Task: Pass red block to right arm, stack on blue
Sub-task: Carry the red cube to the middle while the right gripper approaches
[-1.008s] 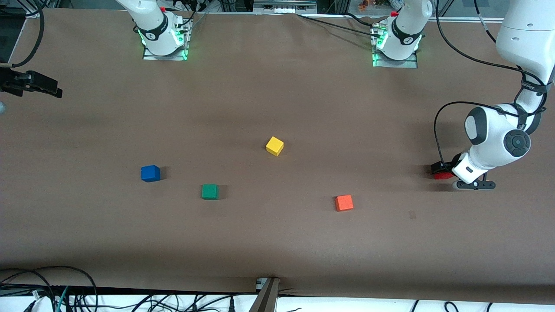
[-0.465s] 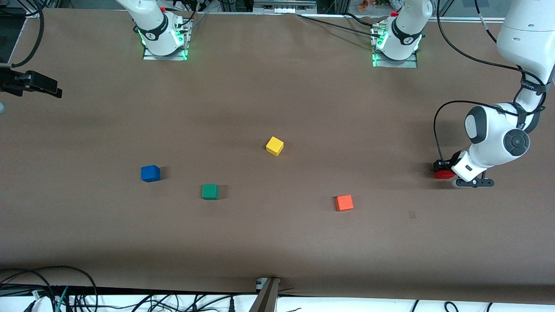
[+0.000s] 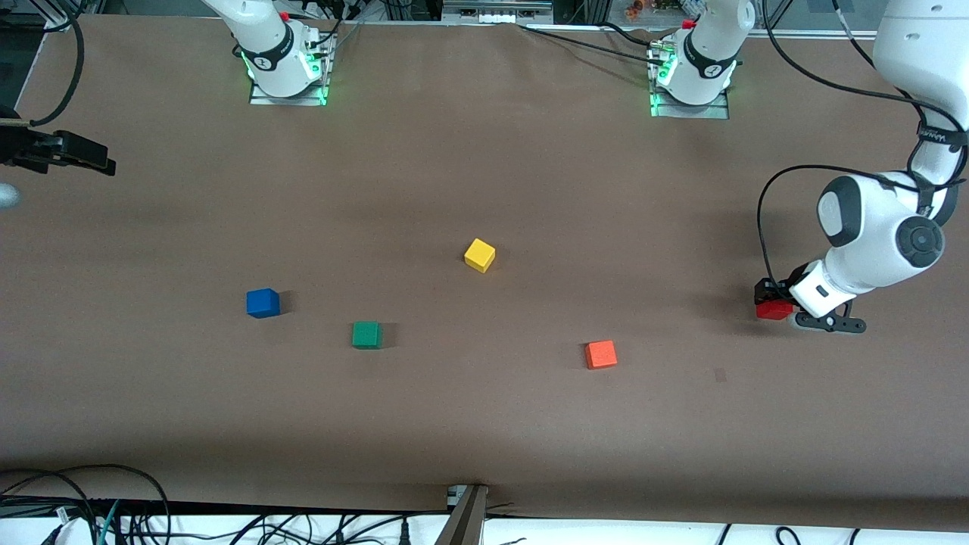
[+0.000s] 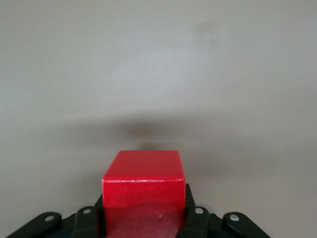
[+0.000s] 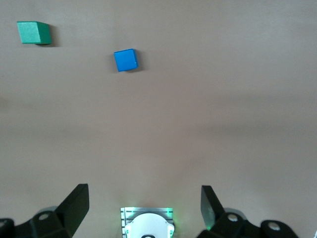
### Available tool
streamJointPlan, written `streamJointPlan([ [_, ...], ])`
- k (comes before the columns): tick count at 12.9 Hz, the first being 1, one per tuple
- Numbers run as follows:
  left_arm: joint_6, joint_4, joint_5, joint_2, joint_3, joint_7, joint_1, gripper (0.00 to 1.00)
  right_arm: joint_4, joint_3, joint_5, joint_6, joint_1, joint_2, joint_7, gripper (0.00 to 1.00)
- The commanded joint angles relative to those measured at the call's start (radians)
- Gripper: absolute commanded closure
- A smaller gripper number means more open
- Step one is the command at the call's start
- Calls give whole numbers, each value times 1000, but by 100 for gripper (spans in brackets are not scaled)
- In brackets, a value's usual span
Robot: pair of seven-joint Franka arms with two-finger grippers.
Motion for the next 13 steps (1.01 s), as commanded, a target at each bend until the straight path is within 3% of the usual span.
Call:
streamJointPlan([
  [1, -71, 47, -138, -6, -32, 218, 11, 100, 4, 3, 35, -9, 2, 27, -7, 0],
  [6, -76, 54, -464, 28, -146, 600, 5, 100, 5, 6, 120, -3, 2, 93, -13, 0],
  [8, -76, 54, -581, 51, -210, 696, 0, 94, 5, 9, 176, 2, 5, 142, -27, 0],
  [10, -63, 68, -668, 124, -293, 788, 0, 97, 5, 9, 323, 6, 5, 211, -26, 0],
  [13, -69, 195, -822, 245, -397, 1059, -1, 96, 4, 7, 582, 43, 3, 330, -21, 0],
])
